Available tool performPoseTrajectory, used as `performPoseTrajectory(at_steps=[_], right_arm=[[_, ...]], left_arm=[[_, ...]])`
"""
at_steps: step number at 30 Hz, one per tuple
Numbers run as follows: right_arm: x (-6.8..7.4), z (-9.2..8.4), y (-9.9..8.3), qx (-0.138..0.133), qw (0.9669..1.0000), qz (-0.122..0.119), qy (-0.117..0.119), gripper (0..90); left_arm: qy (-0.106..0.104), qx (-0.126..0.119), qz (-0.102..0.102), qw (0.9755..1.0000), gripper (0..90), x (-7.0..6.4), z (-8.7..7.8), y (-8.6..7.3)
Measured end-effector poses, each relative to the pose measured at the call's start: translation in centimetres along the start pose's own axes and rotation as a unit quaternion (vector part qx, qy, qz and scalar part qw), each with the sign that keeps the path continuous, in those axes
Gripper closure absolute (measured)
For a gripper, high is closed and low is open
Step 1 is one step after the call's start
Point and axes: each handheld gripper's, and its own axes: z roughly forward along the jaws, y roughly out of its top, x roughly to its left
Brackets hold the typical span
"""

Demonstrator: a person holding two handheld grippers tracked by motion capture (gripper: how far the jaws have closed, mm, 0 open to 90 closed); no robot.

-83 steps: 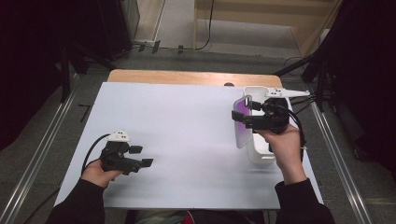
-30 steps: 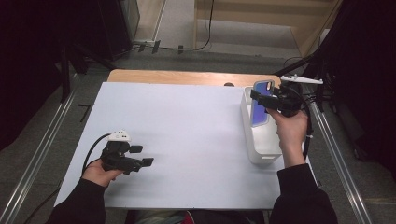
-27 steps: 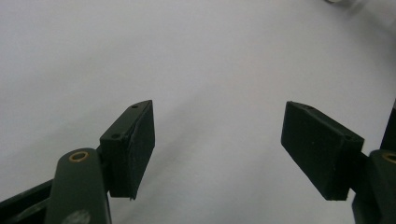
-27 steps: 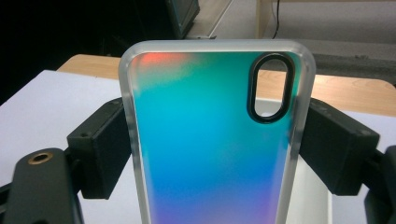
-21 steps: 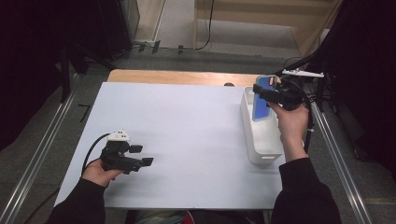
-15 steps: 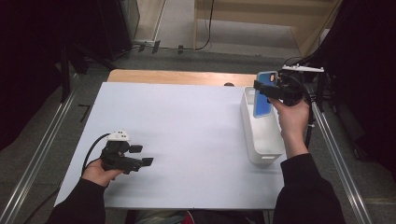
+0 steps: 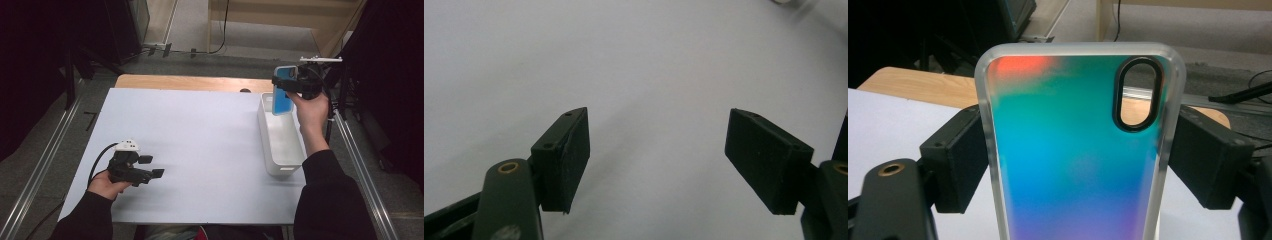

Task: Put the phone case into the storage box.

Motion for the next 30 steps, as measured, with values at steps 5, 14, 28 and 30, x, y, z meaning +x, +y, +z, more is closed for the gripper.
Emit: performPoseTrajectory(at_steps=[5,14,28,30], right_arm=[[-0.1,0.8,0.7,0.002,1.0,0.003,-0.006,15.0],[-0.5,2.0,1.7,0.003,0.9998,0.013,-0.013,15.0],[-0.5,3.5,2.1,0.001,0.9994,0.018,-0.03,15.0],[-0.5,3.8,2.1,0.001,0.9992,0.022,-0.032,15.0]], left_arm=[[-0.001,0.0,0.001,1.0,25.7,0.0,0.0,0.0],[-0.002,0.003,0.002,1.0,25.6,0.0,0.0,0.0],[-0.002,0.002,0.003,1.0,25.7,0.1,0.0,0.0],[-0.003,0.002,0.002,1.0,25.6,0.0,0.0,0.1]])
